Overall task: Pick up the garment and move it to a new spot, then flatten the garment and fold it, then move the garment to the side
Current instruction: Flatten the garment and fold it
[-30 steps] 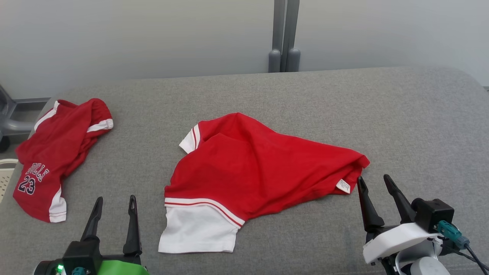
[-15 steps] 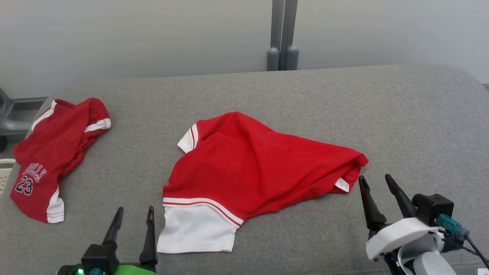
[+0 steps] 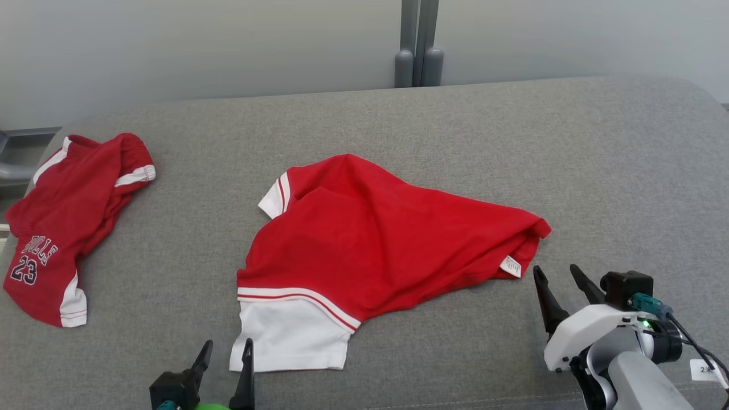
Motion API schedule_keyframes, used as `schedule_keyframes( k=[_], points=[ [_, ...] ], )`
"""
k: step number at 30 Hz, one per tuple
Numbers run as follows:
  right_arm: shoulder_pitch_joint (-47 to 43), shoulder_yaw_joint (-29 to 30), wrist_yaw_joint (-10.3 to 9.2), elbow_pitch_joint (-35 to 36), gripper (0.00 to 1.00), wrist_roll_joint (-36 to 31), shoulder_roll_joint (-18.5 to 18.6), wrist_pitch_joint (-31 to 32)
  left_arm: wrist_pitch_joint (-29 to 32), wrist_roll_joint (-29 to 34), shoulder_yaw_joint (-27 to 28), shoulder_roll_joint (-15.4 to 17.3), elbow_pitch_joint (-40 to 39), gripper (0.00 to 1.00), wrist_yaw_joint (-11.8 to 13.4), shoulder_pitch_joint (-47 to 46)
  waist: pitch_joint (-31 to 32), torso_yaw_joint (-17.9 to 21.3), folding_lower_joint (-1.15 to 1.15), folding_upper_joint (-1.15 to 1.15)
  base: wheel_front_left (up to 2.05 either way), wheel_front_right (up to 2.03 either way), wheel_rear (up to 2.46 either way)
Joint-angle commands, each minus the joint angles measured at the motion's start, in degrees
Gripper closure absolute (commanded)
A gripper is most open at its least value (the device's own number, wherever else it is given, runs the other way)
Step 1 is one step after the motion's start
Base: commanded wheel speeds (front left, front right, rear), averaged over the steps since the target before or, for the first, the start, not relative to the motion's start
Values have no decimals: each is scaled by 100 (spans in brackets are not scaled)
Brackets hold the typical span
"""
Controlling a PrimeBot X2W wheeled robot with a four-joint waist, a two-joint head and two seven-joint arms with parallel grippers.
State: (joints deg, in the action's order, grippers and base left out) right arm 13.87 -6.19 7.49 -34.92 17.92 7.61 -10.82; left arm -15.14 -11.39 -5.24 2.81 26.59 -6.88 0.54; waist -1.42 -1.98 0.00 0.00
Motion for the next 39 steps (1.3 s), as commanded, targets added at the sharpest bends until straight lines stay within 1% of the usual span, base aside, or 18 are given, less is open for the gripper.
schedule_keyframes(
  k=[1,9,10,14,18,23,24,25,26,27,31,35,39],
  points=[
    [201,-16,0,-238,0,88,8,-76,3,-43,-12,18,104,0,-19,-100,-97,-26,0,0,0,0,0],
    [1022,-251,0,-1441,0,216,-50,-271,3,-98,-108,18,524,0,-45,-346,-431,-85,0,0,0,0,0],
    [1022,-251,0,-1441,0,216,-50,-271,3,-98,-108,18,524,0,-45,-346,-431,-85,0,0,0,0,0],
    [1397,-315,0,-1997,0,324,-64,-343,3,-104,-177,18,713,0,-50,-533,-603,-155,0,0,0,0,0],
    [1691,-396,0,-2406,0,409,-95,-399,3,-145,-273,16,905,0,-56,-679,-742,-186,0,0,0,0,0],
    [1908,-495,0,-2789,0,483,-146,-415,11,-410,-557,14,1187,0,-61,-823,-809,-203,0,0,0,0,0],
    [1924,-516,0,-2835,20,494,-154,-417,12,-509,-624,13,1236,0,-61,-823,-807,-208,0,0,0,0,0],
    [1938,-537,0,-2879,56,513,-162,-422,14,-522,-701,12,1289,28,-61,-835,-800,-214,0,0,0,0,0],
    [1945,-557,1,-2913,81,530,-167,-415,14,-560,-748,4,1325,69,-63,-858,-788,-220,0,0,0,0,0],
    [1946,-576,1,-2931,100,543,-163,-418,14,-598,-777,5,1358,100,-63,-872,-774,-227,0,0,0,0,0],
    [1895,-634,0,-2780,100,559,-74,-425,7,-699,-848,43,1245,100,-63,-905,-707,-233,0,0,0,0,0],
    [1716,-664,0,-2467,100,567,5,-433,5,-626,-753,108,894,100,-58,-786,-617,-246,0,0,0,0,0],
    [1462,-663,0,-2004,100,674,93,-434,3,-474,-591,117,401,100,-58,-666,-504,-269,0,0,0,0,0]
  ],
)
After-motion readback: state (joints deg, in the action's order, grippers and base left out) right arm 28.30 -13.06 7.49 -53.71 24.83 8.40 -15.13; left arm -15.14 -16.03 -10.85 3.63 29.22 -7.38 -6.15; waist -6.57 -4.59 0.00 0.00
